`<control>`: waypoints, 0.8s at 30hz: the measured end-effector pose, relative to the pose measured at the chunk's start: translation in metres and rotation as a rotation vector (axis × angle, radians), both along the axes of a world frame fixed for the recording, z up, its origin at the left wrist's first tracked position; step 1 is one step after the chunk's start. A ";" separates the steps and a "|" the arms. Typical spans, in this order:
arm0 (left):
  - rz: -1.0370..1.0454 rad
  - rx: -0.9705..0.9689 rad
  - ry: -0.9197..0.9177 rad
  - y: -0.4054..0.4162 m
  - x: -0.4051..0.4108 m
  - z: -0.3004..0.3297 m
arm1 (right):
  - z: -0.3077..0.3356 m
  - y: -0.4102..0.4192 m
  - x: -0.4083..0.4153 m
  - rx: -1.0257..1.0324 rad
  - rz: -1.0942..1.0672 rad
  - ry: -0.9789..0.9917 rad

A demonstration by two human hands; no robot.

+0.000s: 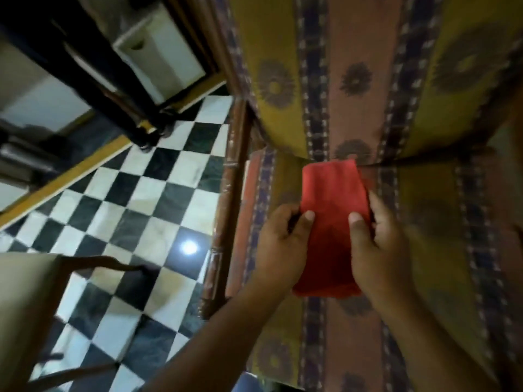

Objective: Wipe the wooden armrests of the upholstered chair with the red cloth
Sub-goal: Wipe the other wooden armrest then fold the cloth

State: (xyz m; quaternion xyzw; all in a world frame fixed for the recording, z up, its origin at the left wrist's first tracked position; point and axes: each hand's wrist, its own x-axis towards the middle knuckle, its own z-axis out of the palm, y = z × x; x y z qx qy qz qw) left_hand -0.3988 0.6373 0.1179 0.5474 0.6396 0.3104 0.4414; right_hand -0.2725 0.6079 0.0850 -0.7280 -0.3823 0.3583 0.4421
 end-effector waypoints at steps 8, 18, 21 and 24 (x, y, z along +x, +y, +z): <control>0.281 -0.022 0.221 -0.017 -0.169 -0.012 | -0.014 -0.006 -0.174 0.008 0.239 0.054; 0.316 -0.240 0.221 -0.040 -0.236 -0.083 | -0.062 -0.025 -0.220 -0.163 0.423 -0.053; 0.198 -0.148 0.391 -0.044 -0.232 -0.085 | -0.070 -0.027 -0.214 -0.131 0.428 -0.042; -0.120 0.171 0.688 -0.048 -0.218 -0.084 | -0.088 -0.025 -0.187 0.009 0.463 -0.267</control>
